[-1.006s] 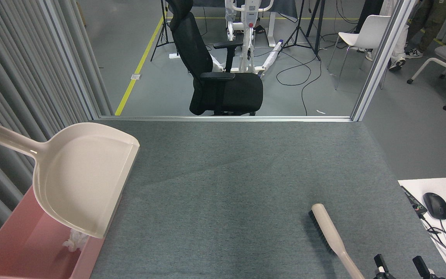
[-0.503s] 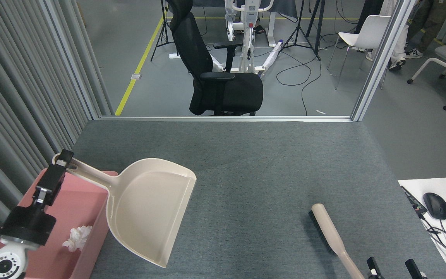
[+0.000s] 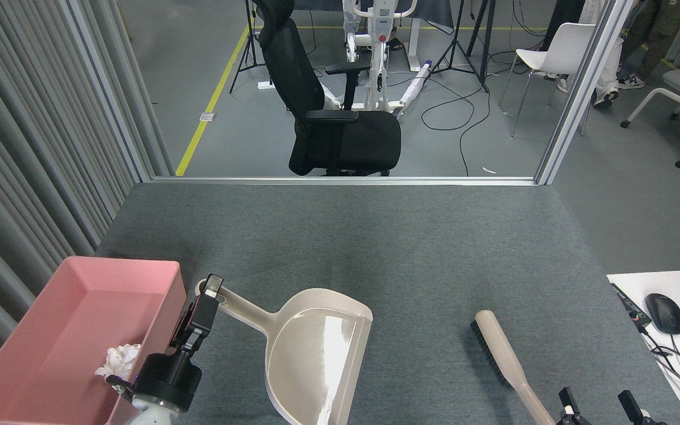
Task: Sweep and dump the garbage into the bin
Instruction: 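Lower the empty dustpan back onto the table with the left gripper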
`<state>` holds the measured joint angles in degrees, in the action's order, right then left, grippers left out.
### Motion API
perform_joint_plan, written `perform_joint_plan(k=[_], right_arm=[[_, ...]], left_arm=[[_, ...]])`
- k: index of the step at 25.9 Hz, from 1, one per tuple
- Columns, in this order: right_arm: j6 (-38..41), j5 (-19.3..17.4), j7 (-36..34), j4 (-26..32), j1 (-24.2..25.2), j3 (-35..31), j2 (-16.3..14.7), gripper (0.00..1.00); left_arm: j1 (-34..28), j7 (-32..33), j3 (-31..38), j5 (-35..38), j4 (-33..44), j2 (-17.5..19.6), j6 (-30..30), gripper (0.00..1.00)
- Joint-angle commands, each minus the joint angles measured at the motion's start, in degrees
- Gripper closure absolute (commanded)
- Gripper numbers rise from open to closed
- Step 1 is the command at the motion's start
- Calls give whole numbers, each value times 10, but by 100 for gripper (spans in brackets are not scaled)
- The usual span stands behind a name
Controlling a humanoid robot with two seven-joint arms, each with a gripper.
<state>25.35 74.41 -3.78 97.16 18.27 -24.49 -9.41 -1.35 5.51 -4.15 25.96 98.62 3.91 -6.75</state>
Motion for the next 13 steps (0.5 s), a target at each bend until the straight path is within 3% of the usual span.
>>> perform_joint_plan(k=[1, 9, 13], right_arm=[[-6, 1, 0, 2, -7, 1, 1, 2], [-6, 1, 0, 1, -16, 1, 1, 2], [-6, 2, 0, 1, -15, 1, 2, 2]], left_arm=[[-15, -1, -8, 55, -16, -34, -4, 86], [-22, -1, -6, 44, -30, -87, 43, 86], [-18, -27, -2, 16, -42, -90, 65, 86]])
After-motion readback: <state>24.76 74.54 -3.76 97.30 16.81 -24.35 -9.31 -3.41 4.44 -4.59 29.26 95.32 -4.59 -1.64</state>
